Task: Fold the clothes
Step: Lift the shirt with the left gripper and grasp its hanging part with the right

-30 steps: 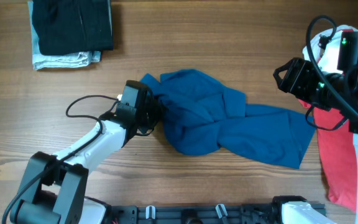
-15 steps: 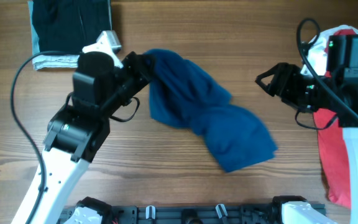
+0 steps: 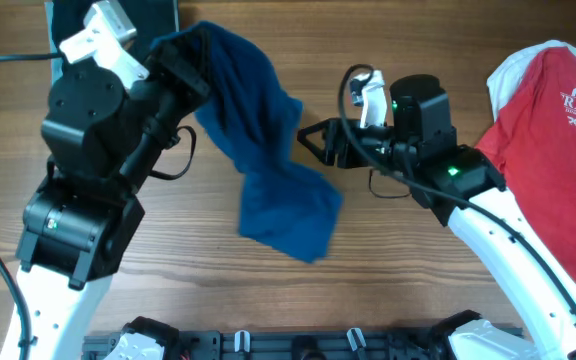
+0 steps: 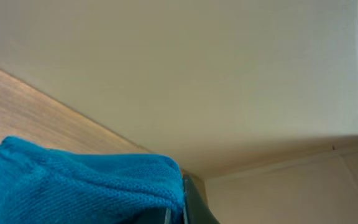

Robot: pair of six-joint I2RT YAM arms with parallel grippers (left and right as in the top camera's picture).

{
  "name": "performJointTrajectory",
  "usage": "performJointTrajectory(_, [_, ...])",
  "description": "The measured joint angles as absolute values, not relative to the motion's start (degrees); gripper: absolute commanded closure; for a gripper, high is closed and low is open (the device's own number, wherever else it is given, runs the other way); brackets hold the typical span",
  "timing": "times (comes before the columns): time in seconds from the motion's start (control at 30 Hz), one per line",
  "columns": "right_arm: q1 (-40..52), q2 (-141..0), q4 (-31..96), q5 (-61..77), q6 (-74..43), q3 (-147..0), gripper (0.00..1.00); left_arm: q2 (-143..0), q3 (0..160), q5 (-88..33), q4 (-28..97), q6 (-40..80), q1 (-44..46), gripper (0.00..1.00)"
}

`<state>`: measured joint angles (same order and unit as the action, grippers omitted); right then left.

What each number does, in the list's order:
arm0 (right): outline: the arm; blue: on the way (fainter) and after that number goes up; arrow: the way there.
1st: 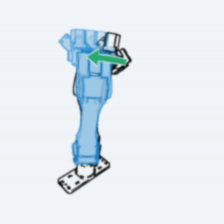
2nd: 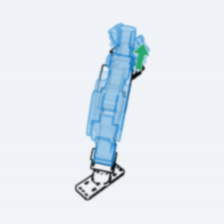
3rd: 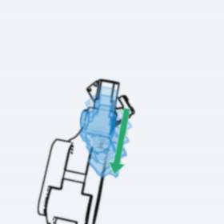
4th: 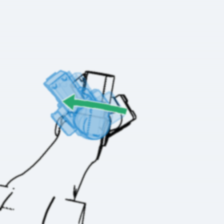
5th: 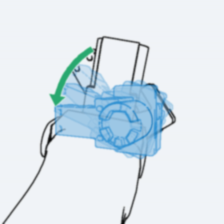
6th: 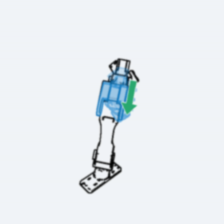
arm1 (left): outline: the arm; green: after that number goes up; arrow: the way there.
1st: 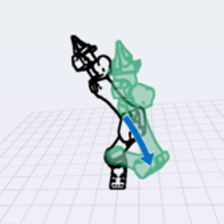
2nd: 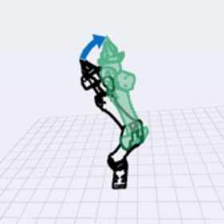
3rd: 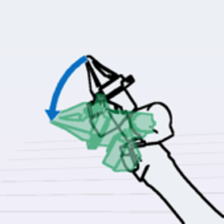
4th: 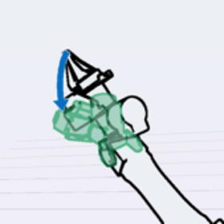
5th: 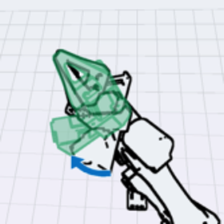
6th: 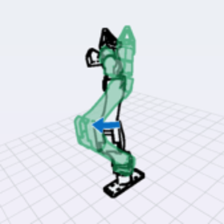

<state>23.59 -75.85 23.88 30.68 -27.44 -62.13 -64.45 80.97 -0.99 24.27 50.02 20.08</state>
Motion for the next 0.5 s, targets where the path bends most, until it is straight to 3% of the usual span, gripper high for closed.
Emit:
performJointTrajectory(0.07, [24.49,-75.22,24.32,26.94,-23.29,-62.13,0.24,-64.62,81.78,-0.67,24.71,49.95,20.08,0.96])
performJointTrajectory(0.33, [26.28,-73.17,22.57,22.87,-21.37,-62.13,0.25,-67.42,86.76,-0.64,21.5,48.23,20.08,0.96])
performJointTrajectory(0.5, [39.07,-73.17,13.54,14.72,-21.61,-62.06,0.25,-68.84,86.76,4.32,22.48,48.97,20.08,0.96])
